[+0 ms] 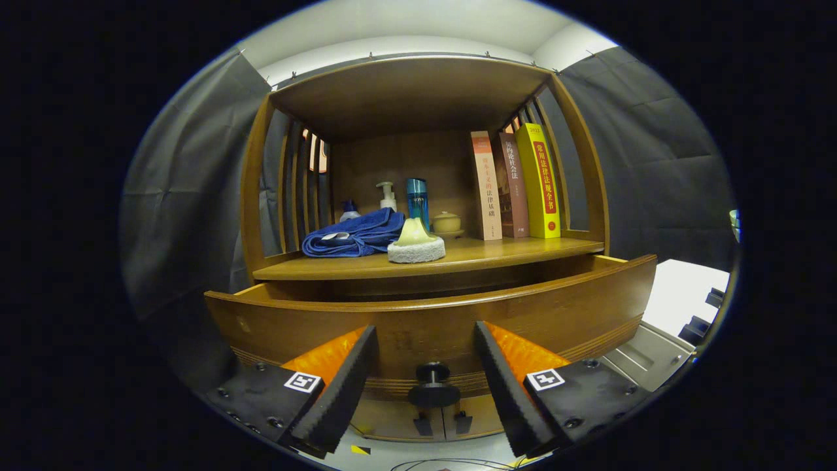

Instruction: Pull open the drawer, take out the items inside it, and place them on the countertop above the cabinet.

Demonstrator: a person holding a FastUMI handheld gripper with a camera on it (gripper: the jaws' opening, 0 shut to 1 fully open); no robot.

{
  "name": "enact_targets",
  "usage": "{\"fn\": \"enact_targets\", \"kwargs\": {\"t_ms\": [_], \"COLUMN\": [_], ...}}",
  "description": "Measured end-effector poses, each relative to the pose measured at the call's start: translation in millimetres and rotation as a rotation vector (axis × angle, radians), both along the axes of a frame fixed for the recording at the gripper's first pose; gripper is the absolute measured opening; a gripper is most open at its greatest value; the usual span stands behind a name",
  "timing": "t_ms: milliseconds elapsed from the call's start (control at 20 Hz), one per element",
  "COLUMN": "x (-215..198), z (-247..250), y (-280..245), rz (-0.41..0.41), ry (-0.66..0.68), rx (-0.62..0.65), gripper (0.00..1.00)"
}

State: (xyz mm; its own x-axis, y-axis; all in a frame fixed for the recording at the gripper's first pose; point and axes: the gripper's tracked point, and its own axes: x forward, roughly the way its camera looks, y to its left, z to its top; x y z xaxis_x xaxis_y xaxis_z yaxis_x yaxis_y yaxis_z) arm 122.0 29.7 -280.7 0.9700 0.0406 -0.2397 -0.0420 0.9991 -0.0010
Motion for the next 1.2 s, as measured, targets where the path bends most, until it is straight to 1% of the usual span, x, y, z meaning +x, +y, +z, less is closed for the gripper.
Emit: {"fn": "enact_targets", "kwargs": {"t_ms": [200, 400, 700, 1100, 1200], "x": [18.2, 29.5, 59.1, 74.4, 72.4], "z": [-9.4, -17.0, -23.5, -29.8, -29.7], "y": [2.1, 3.2, 3.7, 7.5, 7.8], "rz": [-0.004, 0.001, -0.006, -0.017, -0.016], "ry": [0.007, 0.017, 0.034, 0.043, 0.035], "rx": [0.016, 0.008, 0.006, 0.025, 0.019], "gripper": [0.99, 0.98, 0.98, 0.98, 0.98]}}
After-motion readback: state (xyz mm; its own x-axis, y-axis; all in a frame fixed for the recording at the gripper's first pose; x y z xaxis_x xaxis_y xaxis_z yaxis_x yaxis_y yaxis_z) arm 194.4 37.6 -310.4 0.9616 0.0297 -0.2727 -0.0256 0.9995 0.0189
